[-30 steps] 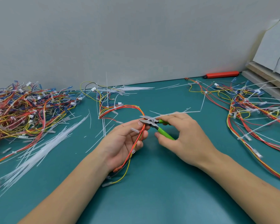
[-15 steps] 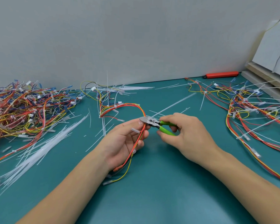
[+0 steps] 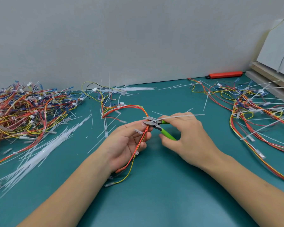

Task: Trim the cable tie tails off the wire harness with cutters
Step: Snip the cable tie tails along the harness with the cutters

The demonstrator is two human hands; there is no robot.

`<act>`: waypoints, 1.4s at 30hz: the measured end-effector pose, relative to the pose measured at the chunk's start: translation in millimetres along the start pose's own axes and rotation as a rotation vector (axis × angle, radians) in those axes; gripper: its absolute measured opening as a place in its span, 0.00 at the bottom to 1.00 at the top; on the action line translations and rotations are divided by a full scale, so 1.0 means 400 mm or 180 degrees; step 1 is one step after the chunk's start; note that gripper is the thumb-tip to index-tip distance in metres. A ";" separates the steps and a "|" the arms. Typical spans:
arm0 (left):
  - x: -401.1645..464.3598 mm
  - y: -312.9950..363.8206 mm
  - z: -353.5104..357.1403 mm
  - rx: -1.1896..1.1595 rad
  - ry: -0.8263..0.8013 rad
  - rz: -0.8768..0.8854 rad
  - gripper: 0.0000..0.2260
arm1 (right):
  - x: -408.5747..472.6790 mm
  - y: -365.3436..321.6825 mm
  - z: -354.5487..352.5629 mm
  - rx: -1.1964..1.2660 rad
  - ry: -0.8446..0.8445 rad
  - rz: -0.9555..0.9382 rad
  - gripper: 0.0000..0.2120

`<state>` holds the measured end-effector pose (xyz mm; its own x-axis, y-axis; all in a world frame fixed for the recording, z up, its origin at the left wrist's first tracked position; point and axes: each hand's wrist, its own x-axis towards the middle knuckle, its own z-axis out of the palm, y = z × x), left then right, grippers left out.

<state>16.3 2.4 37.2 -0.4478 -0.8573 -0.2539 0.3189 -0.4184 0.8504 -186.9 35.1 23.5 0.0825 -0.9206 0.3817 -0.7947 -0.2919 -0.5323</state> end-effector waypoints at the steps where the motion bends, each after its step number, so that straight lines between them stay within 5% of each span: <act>1: 0.000 -0.001 0.000 0.0010 -0.0001 0.0016 0.08 | 0.001 0.001 -0.001 0.0023 -0.0027 0.0004 0.21; 6: 0.000 -0.001 0.000 0.0006 0.0012 0.0030 0.08 | 0.001 0.005 -0.003 0.0091 -0.0118 -0.0012 0.20; 11: 0.001 -0.001 -0.001 0.0029 0.0006 0.0010 0.08 | 0.004 0.011 -0.009 0.0255 -0.0098 0.0030 0.07; 29: -0.002 -0.002 0.007 0.0163 0.0002 0.0054 0.09 | 0.000 -0.008 -0.005 0.0052 -0.0248 0.0151 0.20; 39: -0.004 -0.003 0.012 0.0313 -0.0008 0.0093 0.07 | 0.005 -0.003 0.026 -0.0079 -0.0048 0.0210 0.04; 42: -0.004 -0.004 0.013 0.0387 -0.0027 0.0095 0.08 | 0.005 0.004 0.026 -0.0028 0.0048 0.0313 0.15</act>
<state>12.1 6.0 38.5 -0.4469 -0.8661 -0.2241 0.2289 -0.3528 0.9073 -181.4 30.0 15.5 -0.0052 -0.9406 0.3394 -0.8038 -0.1979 -0.5611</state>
